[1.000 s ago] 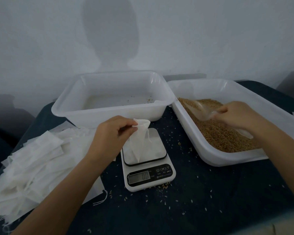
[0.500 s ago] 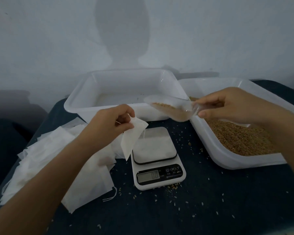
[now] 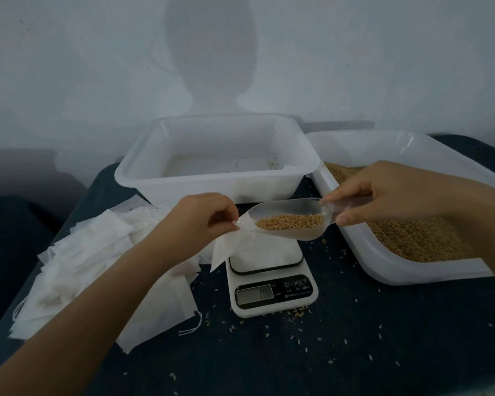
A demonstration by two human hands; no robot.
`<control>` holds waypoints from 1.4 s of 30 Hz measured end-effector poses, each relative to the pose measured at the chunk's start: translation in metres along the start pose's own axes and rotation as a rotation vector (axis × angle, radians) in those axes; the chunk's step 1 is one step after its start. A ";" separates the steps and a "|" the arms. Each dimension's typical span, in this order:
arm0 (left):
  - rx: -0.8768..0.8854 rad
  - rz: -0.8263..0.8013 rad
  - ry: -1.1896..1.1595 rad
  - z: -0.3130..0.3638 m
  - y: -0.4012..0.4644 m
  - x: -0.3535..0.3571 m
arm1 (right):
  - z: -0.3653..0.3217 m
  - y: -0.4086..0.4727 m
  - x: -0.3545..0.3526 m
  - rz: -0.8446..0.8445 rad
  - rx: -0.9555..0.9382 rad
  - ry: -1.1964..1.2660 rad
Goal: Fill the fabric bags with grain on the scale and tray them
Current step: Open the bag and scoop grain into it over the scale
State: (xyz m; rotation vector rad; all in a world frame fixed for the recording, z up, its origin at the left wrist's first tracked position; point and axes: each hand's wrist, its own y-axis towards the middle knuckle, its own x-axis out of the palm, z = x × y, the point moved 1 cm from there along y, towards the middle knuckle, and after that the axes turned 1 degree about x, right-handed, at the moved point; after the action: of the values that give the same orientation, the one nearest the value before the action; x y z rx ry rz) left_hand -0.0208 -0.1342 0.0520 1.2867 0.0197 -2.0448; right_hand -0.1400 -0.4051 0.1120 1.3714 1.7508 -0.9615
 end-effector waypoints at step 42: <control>-0.084 0.118 -0.155 0.013 -0.006 0.027 | -0.032 -0.001 -0.019 -0.063 0.103 -0.282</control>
State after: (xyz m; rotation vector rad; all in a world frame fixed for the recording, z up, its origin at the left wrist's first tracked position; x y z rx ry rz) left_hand -0.0410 -0.1494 0.0352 1.0510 -0.0399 -2.0149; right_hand -0.1404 -0.3860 0.1438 1.1826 1.5577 -1.2302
